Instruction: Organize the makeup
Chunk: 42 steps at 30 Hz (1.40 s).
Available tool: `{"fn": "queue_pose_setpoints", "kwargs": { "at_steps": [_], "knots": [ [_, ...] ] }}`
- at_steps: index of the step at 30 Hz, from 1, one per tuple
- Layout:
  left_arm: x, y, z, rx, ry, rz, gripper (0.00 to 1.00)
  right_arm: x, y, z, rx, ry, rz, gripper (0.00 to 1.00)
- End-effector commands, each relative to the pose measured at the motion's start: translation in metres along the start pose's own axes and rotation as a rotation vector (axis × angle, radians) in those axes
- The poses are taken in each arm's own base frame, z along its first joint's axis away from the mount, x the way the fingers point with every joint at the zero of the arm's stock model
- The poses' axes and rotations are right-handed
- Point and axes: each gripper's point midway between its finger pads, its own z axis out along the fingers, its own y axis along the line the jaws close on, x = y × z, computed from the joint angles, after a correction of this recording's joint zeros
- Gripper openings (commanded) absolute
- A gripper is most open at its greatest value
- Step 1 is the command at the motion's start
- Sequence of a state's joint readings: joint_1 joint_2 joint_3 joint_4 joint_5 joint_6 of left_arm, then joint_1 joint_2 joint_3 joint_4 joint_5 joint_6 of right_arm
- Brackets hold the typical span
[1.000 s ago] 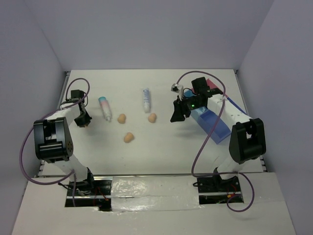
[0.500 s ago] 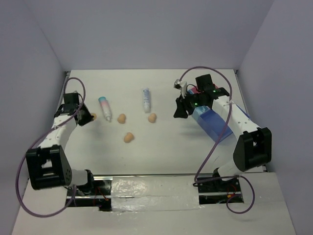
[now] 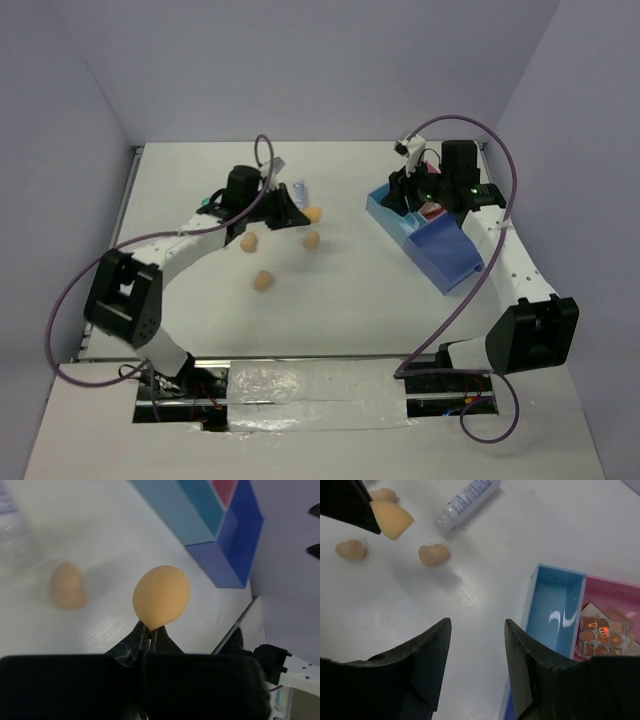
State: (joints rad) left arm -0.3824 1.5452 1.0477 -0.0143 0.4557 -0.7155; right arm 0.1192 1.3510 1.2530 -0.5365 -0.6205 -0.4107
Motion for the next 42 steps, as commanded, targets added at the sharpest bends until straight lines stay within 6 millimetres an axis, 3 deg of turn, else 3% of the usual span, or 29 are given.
{"fn": "queue_pose_setpoints", "kwargs": {
  "at_steps": [1, 2, 6, 11, 14, 18, 22, 28, 32, 40, 42],
  "knots": [
    [-0.028, -0.066, 0.032, 0.199, -0.032, 0.072, 0.0, -0.021, -0.017, -0.015, 0.075, -0.073, -0.003, 0.55],
    [-0.036, -0.077, 0.05, 0.227, -0.017, 0.085, 0.0, -0.021, -0.019, -0.018, 0.082, -0.078, 0.002, 0.55],
    [-0.03, -0.108, 0.099, 0.296, 0.048, 0.098, 0.0, -0.018, -0.018, -0.026, 0.093, -0.091, 0.017, 0.55],
    [-0.029, -0.115, 0.154, 0.328, 0.077, 0.018, 0.0, -0.01, -0.014, -0.03, 0.098, -0.092, 0.028, 0.56],
    [-0.032, -0.12, 0.173, 0.344, 0.067, -0.019, 0.0, -0.007, -0.011, -0.032, 0.096, -0.093, 0.034, 0.56],
    [-0.042, -0.13, 0.189, 0.366, 0.046, -0.039, 0.0, -0.004, -0.009, -0.032, 0.09, -0.093, 0.045, 0.56],
    [-0.041, -0.129, 0.203, 0.364, 0.041, -0.074, 0.0, -0.002, -0.008, -0.031, 0.085, -0.092, 0.053, 0.56],
    [-0.029, -0.103, 0.226, 0.28, 0.057, -0.172, 0.03, 0.0, -0.007, -0.032, 0.088, -0.093, 0.058, 0.57],
    [-0.025, -0.096, 0.235, 0.247, 0.069, -0.202, 0.06, 0.001, -0.008, -0.035, 0.1, -0.092, 0.055, 0.58],
    [-0.031, -0.102, 0.239, 0.221, 0.061, -0.207, 0.38, 0.005, -0.006, -0.035, 0.102, -0.089, 0.058, 0.6],
    [-0.03, -0.1, 0.239, 0.212, 0.064, -0.215, 0.5, 0.006, -0.006, -0.035, 0.1, -0.087, 0.059, 0.6]
  ]
}}
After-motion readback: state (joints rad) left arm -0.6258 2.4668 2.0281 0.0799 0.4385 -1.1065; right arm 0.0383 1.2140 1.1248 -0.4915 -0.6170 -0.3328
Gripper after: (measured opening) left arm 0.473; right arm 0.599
